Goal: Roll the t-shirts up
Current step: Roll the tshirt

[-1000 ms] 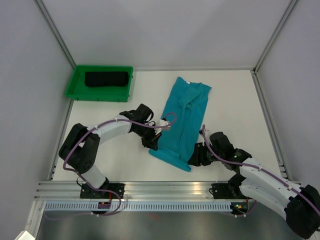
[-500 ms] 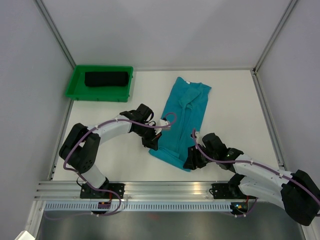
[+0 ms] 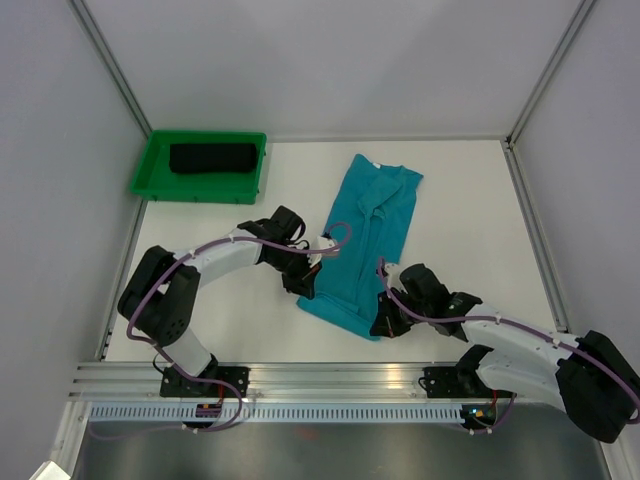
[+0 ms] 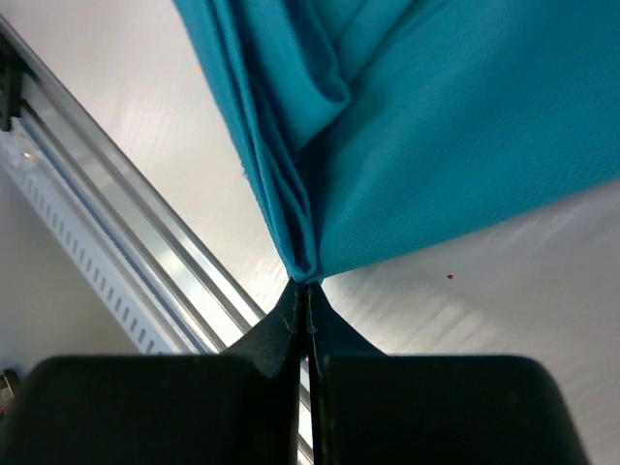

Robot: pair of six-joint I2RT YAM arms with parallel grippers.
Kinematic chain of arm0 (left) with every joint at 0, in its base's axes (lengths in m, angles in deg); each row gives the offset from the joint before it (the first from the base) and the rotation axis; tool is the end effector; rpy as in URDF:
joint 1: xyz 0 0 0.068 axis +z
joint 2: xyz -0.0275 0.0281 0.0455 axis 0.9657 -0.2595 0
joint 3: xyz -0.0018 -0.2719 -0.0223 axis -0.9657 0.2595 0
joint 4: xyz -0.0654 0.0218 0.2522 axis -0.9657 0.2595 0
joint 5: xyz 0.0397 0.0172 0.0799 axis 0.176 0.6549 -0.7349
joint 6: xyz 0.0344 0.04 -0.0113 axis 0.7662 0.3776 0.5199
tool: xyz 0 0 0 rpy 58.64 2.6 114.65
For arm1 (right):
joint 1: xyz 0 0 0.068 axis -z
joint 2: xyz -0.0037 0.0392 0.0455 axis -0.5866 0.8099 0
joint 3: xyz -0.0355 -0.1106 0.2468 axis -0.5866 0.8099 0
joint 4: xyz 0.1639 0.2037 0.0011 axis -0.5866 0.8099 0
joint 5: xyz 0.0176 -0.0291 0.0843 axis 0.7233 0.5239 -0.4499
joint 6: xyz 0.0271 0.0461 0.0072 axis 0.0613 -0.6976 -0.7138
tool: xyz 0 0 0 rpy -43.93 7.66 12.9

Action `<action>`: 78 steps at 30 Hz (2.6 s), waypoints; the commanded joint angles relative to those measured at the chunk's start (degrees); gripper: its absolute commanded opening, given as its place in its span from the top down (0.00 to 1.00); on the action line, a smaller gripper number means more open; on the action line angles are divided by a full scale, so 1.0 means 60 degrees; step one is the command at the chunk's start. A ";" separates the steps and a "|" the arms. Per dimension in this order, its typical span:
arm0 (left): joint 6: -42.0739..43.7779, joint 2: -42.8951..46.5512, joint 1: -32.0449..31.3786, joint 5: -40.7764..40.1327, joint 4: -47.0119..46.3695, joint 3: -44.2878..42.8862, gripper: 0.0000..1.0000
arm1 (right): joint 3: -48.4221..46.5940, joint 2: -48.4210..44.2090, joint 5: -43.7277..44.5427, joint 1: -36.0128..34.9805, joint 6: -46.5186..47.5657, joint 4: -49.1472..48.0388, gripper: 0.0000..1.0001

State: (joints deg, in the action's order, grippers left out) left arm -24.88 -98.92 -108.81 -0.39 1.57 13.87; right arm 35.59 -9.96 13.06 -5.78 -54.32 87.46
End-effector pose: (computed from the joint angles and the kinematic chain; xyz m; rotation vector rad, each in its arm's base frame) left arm 0.2378 -0.1868 0.1791 1.5764 2.1725 -0.9724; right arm 0.1260 0.1317 0.1508 -0.5707 2.5513 0.9859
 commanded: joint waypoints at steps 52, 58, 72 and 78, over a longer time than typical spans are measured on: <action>0.1425 0.0753 0.0441 0.0337 0.0208 0.0161 0.98 | -0.1891 0.2996 0.0391 0.0474 -0.1273 -0.0855 1.00; 0.1205 0.0725 0.0646 0.0717 0.0222 -0.0161 0.98 | -0.1364 0.3482 0.0493 0.0474 -0.0995 -0.0857 1.00; 0.0839 -0.0051 0.0895 0.0279 -0.0407 -0.0645 0.98 | -0.1129 0.2912 0.0845 0.0533 -0.0570 -0.0388 1.00; 0.1000 -0.0140 0.0909 0.0234 -0.0437 -0.0513 0.98 | -0.0851 0.1860 0.0728 0.0562 -0.0555 -0.0432 0.92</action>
State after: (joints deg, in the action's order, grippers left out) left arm -19.24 -99.44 -103.67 0.66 0.96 11.18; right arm 29.29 5.51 16.28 -2.74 -58.80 84.08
